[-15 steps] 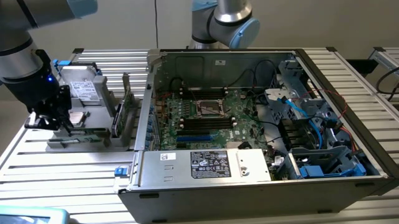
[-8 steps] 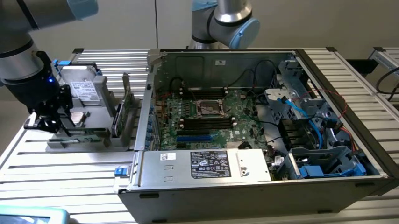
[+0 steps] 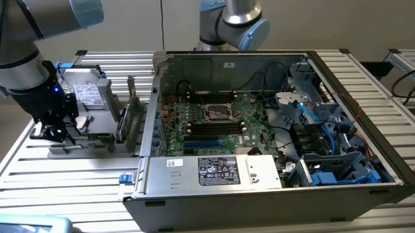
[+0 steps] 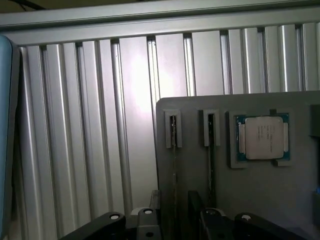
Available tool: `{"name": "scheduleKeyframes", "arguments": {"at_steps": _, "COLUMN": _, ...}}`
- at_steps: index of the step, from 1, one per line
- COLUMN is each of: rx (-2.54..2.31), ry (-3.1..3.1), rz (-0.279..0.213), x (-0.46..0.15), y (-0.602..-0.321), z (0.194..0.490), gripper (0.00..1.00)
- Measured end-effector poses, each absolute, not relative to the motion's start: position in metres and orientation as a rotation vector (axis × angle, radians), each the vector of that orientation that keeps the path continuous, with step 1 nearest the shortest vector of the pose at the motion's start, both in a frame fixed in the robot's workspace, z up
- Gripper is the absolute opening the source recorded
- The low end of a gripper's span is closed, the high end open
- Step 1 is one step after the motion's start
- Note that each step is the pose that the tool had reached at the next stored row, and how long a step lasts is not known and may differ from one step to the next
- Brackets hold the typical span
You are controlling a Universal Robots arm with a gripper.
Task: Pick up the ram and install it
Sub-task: 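Pick up the ram and move it above insertion slot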
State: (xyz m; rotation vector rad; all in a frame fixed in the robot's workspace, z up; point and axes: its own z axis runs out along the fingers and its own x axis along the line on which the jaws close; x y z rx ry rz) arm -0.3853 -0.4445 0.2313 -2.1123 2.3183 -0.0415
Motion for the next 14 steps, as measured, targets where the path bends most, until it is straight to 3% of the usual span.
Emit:
{"name": "scheduleKeyframes", "arguments": {"at_steps": 4, "rx": -2.116, "ry": 2.3, "rz": -0.067, "x": -0.387, "y": -0.444, "z": 0.229, "gripper": 0.35}}
{"name": "scheduleKeyframes", "arguments": {"at_steps": 9, "rx": -2.099, "ry": 2.265, "rz": -0.142, "x": -0.388, "y": -0.444, "z": 0.228, "gripper": 0.35}}
{"name": "scheduleKeyframes", "arguments": {"at_steps": 14, "rx": -2.09, "ry": 2.252, "rz": -0.163, "x": -0.399, "y": -0.443, "z": 0.222, "gripper": 0.35}}
